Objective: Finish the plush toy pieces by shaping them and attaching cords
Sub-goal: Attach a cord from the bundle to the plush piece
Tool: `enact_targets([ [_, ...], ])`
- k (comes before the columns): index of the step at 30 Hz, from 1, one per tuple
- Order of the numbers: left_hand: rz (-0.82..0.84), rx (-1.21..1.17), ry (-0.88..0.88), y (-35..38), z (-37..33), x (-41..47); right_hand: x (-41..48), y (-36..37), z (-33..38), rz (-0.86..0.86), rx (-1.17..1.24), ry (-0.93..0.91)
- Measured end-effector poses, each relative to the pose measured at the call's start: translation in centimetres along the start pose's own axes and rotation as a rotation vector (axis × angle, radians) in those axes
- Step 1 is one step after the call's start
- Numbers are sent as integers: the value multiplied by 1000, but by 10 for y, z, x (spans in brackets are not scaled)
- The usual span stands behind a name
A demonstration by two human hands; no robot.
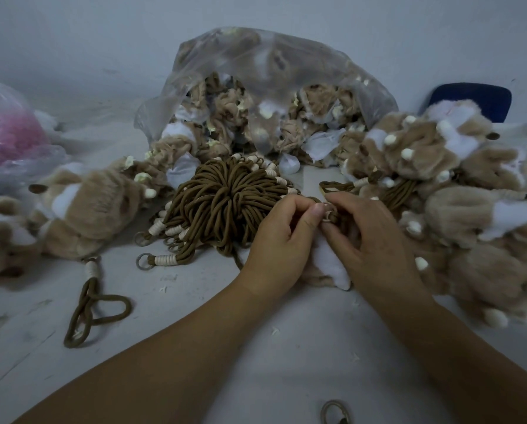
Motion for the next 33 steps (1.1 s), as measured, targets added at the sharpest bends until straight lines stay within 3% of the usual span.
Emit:
enact_targets([
  [22, 13, 32, 50, 2, 5, 0, -5, 1, 1, 167, 303, 228],
  [33, -6, -21, 32, 3, 7, 0, -5, -1, 2, 120, 270, 143],
])
Point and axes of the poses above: each hand's wrist, its own x-axis towards the middle knuckle, its own y-axis out of the palm, z = x × y, the point moved 1 cm from there along x, towards the middle knuckle, and after that the axes turned 14 degrees about y, right-handed, at the moved point
